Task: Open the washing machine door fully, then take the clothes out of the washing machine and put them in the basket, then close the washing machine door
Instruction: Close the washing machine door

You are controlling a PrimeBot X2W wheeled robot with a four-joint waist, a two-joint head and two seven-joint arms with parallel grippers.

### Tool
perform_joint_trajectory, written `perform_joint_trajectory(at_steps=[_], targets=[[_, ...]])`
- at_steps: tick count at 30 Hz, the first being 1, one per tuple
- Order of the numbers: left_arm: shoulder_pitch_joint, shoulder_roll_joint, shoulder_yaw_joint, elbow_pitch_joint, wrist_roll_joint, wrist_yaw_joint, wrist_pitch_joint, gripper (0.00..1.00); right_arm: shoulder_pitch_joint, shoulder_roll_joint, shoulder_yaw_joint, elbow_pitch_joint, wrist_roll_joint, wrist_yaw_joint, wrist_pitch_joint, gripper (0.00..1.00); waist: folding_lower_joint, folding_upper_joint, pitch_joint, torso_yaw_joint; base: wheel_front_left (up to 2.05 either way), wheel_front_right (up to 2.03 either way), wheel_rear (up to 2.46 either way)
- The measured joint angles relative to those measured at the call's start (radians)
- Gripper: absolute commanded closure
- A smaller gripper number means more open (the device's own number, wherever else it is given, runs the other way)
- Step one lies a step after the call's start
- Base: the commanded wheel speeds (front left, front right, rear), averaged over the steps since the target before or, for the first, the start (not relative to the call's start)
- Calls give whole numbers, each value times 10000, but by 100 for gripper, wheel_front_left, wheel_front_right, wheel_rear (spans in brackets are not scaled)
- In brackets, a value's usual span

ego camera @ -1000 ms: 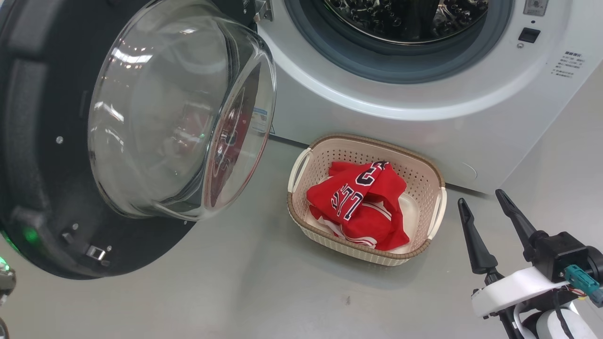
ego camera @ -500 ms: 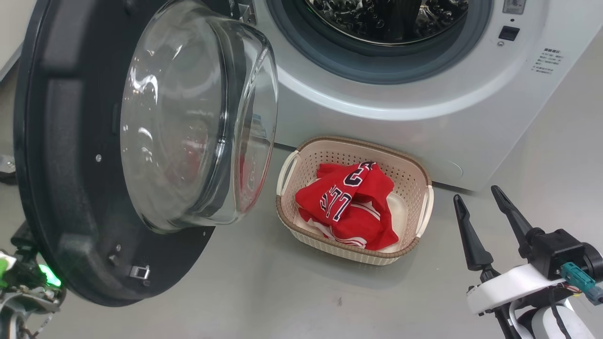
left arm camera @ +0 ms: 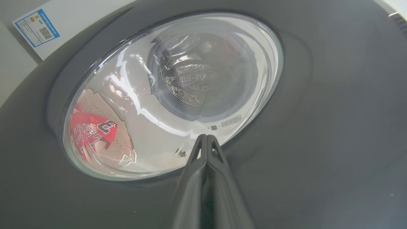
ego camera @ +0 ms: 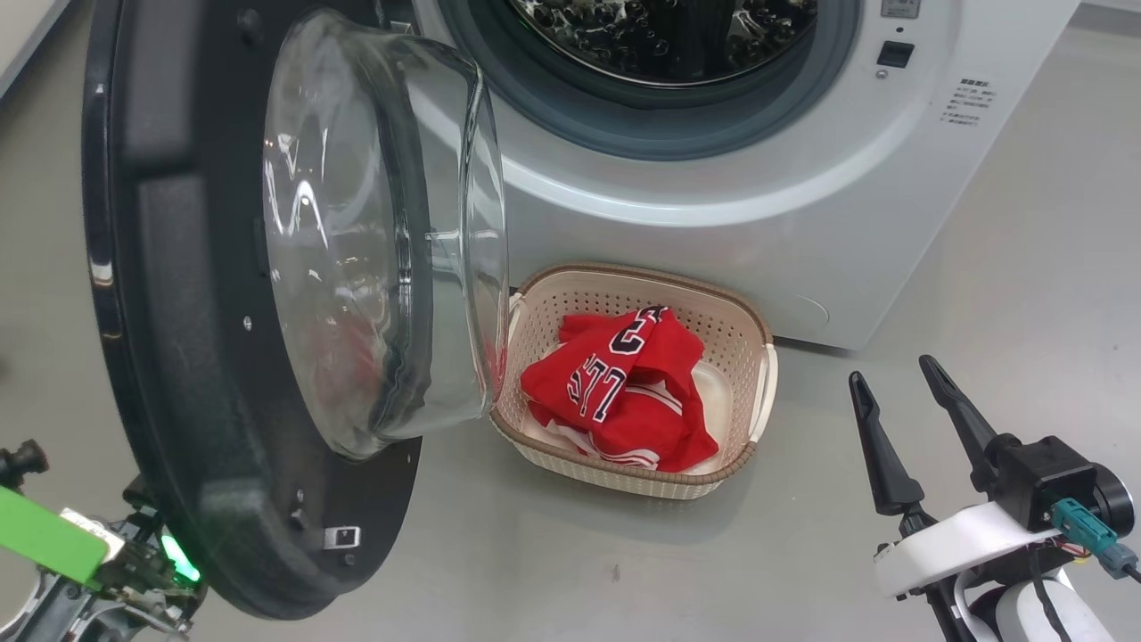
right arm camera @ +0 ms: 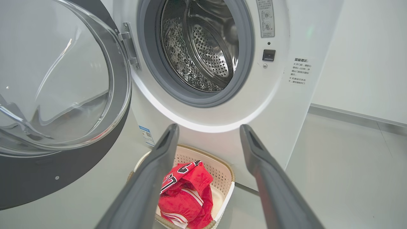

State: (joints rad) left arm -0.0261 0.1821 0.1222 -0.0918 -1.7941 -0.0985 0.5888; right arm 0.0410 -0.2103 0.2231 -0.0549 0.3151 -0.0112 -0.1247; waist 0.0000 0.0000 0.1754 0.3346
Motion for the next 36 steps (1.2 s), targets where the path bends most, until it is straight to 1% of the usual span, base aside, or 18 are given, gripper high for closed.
perform_joint_trajectory(at_steps=[4, 14, 28, 36], targets=[[117, -111, -261, -295, 0, -35, 150, 100, -19, 46, 10, 48, 0, -2, -56, 0, 0, 0, -19, -270, 0, 0, 0], [332, -255, -466, -732, 0, -38, 259, 100, -130, 219, 86, 151, 29, -2, -140, 0, 0, 0, -32, -1137, 0, 0, 0], [231, -456, -702, -1066, 4, -48, 259, 100, -305, 403, 121, 299, 105, -2, -303, 0, 0, 0, 133, -2747, 0, 0, 0], [-496, -650, -855, -846, 48, -36, 127, 100, -466, 464, 142, 307, 205, 15, -397, 0, 0, 0, 390, -3665, 0, 0, 0]])
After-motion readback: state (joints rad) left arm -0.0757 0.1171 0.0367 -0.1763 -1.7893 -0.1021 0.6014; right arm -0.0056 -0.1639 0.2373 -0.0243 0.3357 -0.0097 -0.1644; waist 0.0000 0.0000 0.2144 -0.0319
